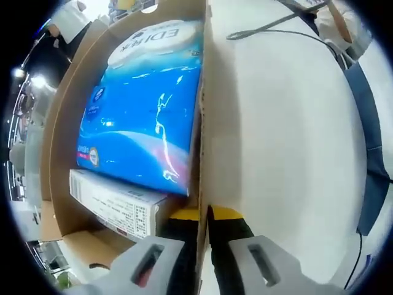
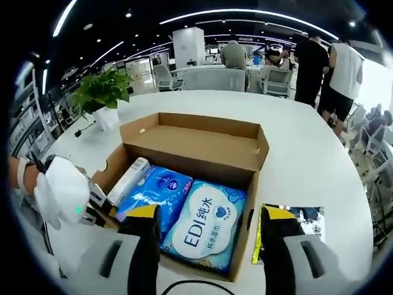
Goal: Operate the shoe box by opening the lid, removing the specified soft item, and placing it in the target area until the item is outside and the box remains undamaged.
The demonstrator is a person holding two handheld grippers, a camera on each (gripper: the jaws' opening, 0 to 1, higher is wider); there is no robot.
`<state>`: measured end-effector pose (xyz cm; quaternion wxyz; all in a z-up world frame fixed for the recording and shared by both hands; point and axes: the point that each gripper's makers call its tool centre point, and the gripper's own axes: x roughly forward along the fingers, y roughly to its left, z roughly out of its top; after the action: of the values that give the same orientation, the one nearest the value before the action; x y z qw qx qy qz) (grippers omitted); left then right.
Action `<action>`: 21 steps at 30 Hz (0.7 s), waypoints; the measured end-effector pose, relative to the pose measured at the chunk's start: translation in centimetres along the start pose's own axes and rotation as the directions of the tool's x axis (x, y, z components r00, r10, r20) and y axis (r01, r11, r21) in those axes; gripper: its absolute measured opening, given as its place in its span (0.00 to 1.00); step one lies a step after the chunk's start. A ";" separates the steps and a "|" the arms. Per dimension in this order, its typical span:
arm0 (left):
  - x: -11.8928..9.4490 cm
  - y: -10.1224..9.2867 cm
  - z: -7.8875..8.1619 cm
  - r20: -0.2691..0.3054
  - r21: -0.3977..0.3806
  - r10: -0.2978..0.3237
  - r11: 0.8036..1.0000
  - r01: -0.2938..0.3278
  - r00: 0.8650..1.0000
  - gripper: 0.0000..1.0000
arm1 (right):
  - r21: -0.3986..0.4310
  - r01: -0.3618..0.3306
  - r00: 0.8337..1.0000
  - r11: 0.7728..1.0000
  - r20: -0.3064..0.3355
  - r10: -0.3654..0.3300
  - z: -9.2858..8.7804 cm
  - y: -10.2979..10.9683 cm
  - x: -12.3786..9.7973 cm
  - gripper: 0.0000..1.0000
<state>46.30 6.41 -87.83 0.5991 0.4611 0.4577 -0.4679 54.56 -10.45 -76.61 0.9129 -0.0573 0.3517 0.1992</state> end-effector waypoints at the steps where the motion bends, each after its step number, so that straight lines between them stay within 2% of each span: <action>1: 0.0 0.0 0.0 0.000 0.000 0.000 1.000 0.000 1.000 0.02 | -0.007 0.000 1.000 1.000 -0.008 0.000 0.0 0.2 0.3 0.66; 3: 0.1 0.1 0.0 0.000 0.000 0.001 1.000 -0.001 1.000 0.02 | -0.022 -0.001 1.000 1.000 -0.023 0.000 0.0 0.7 0.8 0.66; 7: 0.4 0.2 -0.1 0.001 0.001 0.000 1.000 0.000 1.000 0.02 | -0.047 0.027 0.995 0.999 -0.095 -0.031 -0.8 0.7 1.1 0.65; 9: 0.5 0.2 -0.1 0.002 0.003 0.000 1.000 0.000 1.000 0.02 | -0.027 0.018 0.990 0.999 -0.137 -0.022 -1.5 1.0 2.0 0.65; 16: 0.6 0.2 -0.1 0.018 0.009 0.004 1.000 -0.004 1.000 0.02 | -0.023 0.038 0.985 0.999 -0.170 -0.041 -1.9 0.8 3.1 0.65; 21: 0.3 0.1 -0.1 0.024 0.009 0.009 1.000 -0.010 1.000 0.02 | -0.031 0.057 0.969 0.998 -0.239 -0.062 -2.6 0.8 3.8 0.62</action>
<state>46.39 6.49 -88.12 0.6049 0.4602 0.4461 -0.4726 55.18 -9.10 -81.07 0.8685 -0.1024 0.4552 0.1675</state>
